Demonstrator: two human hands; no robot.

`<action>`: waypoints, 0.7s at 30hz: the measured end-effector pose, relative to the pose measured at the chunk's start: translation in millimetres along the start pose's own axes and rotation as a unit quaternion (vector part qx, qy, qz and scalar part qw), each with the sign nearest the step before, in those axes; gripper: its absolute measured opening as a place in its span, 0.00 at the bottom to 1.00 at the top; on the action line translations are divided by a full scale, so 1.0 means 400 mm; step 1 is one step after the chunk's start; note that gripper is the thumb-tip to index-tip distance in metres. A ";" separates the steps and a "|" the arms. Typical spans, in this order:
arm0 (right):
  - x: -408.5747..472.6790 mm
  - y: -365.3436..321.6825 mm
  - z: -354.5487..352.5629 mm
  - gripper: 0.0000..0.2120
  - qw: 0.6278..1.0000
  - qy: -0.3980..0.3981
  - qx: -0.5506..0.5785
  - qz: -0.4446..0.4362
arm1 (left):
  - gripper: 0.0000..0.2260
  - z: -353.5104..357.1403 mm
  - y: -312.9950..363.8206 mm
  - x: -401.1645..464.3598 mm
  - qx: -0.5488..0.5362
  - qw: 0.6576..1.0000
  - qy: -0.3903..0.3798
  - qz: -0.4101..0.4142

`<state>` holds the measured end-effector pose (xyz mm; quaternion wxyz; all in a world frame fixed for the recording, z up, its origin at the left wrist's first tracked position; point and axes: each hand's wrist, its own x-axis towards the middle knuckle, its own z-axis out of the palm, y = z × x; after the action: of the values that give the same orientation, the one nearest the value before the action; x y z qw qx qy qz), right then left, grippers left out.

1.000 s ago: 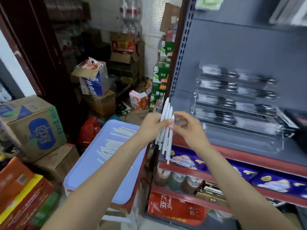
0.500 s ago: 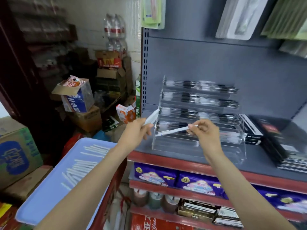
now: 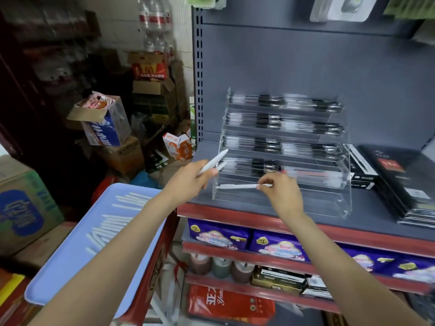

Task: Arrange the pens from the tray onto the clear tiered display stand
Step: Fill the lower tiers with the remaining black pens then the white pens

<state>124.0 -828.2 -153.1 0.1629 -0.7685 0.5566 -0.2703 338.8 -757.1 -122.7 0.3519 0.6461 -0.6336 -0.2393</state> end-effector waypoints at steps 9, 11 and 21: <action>-0.013 -0.025 -0.003 0.04 0.990 -0.047 -0.096 0.089 | 0.08 0.023 -0.012 0.016 -0.051 0.996 -0.068 -0.026; -0.017 -0.028 -0.004 0.06 0.991 -0.034 -0.096 0.082 | 0.05 0.021 -0.003 0.012 -0.098 0.991 -0.090 -0.008; -0.040 -0.095 -0.059 0.05 0.899 -0.080 0.428 0.047 | 0.09 0.020 0.032 0.006 -0.118 0.982 -0.141 0.042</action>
<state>135.4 -799.5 -117.1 0.5327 -0.6162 0.4078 -0.4125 324.5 -759.9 -117.7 0.3429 0.5324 -0.6709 -0.3859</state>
